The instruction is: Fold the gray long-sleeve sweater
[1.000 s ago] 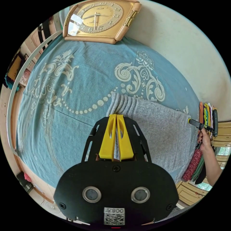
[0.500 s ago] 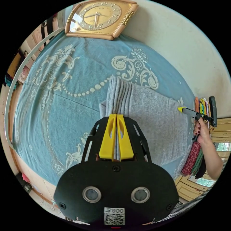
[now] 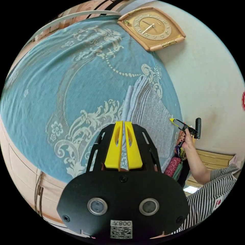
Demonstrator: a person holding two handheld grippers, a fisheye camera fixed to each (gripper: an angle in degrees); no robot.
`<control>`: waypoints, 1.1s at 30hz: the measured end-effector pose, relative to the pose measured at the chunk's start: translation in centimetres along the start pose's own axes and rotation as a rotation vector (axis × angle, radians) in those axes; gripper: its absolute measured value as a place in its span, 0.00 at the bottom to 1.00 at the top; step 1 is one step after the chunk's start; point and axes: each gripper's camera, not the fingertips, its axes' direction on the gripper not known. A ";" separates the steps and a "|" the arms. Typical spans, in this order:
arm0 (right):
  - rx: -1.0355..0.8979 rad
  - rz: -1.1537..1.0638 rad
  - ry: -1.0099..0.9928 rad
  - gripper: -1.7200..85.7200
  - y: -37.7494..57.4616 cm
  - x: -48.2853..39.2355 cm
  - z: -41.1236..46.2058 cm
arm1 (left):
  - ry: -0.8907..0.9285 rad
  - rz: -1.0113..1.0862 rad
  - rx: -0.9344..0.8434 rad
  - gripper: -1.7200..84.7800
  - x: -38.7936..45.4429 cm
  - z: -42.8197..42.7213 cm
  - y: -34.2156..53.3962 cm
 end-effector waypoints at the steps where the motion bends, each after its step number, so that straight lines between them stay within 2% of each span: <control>1: 0.002 -0.008 -0.002 0.02 0.0 -1.3 0.3 | 0.020 -0.021 -0.006 0.07 -0.9 0.2 0.6; 6: -0.019 -0.091 -0.117 0.03 -1.0 -7.5 2.6 | 0.244 -0.171 -0.031 0.14 -7.5 3.5 4.4; 12: -0.146 -0.230 -0.164 0.08 -3.8 -16.9 7.7 | 0.428 -0.242 -0.043 0.18 -12.3 7.7 6.3; 19: -0.249 -0.294 -0.143 0.11 -7.6 -26.7 13.4 | 0.483 -0.236 0.013 0.17 -15.2 8.9 6.6; 25: -0.321 -0.328 -0.036 0.13 -9.6 -33.6 18.1 | 0.488 -0.186 -0.031 0.16 -15.6 10.3 6.4; 33: -0.348 -0.313 0.130 0.15 -10.7 -40.4 21.8 | 0.372 -0.095 -0.047 0.16 -13.8 9.4 7.2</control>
